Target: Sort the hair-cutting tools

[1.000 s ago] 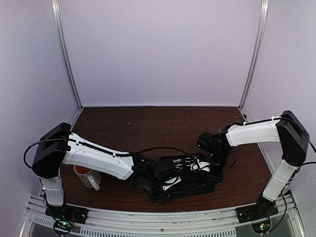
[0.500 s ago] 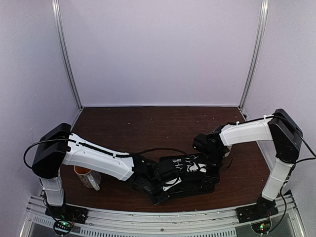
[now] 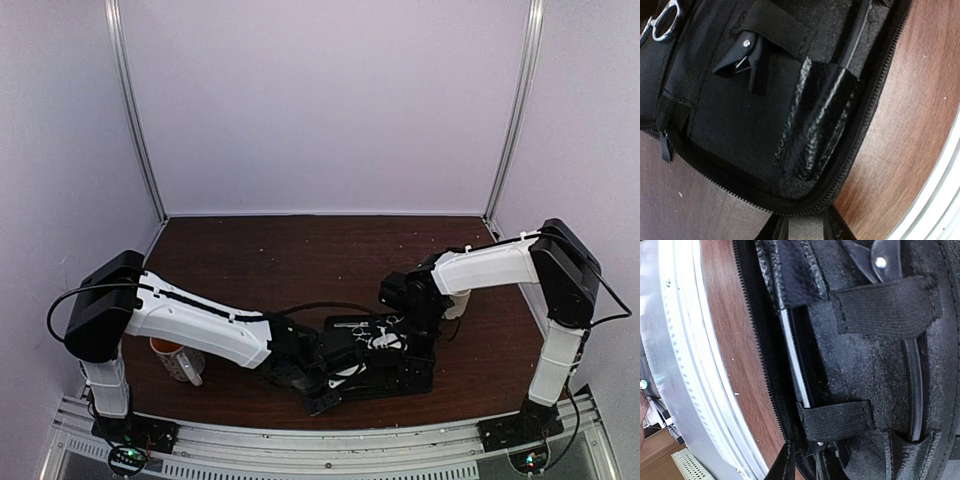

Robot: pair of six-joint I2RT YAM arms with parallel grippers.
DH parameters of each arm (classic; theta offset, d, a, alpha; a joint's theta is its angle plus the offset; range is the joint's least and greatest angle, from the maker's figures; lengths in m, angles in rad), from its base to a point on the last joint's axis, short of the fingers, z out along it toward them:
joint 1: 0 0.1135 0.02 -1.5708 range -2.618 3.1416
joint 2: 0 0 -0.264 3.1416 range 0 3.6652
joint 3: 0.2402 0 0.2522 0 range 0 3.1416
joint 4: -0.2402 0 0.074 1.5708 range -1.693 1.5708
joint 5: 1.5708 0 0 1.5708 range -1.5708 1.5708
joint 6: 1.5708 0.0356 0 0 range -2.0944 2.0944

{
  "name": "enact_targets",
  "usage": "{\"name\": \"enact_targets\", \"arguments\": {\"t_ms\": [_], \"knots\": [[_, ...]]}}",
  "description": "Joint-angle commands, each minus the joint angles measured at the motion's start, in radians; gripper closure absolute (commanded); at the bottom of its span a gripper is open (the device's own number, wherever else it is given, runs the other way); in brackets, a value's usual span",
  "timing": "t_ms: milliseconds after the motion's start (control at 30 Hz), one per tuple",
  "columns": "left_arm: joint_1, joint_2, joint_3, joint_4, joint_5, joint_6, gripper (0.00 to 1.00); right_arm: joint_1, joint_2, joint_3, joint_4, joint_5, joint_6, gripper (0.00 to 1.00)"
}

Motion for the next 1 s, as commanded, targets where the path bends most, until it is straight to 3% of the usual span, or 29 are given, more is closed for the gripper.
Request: {"name": "enact_targets", "arguments": {"t_ms": [0, 233, 433, 967], "knots": [[-0.006, 0.026, 0.026, 0.062, -0.034, 0.011, 0.73, 0.025, 0.003, 0.023, 0.038, -0.099, -0.016, 0.83], [-0.020, 0.025, 0.031, 0.061, -0.058, 0.014, 0.73, 0.049, -0.016, 0.022, 0.023, -0.150, -0.036, 0.80], [-0.024, 0.023, 0.035, 0.053, -0.069, 0.017, 0.73, 0.072, -0.019, -0.008, 0.047, -0.070, -0.025, 0.75], [-0.029, -0.138, -0.087, 0.072, -0.201, -0.008, 0.72, -0.012, -0.247, -0.125, 0.000, 0.142, -0.040, 0.64]]}}
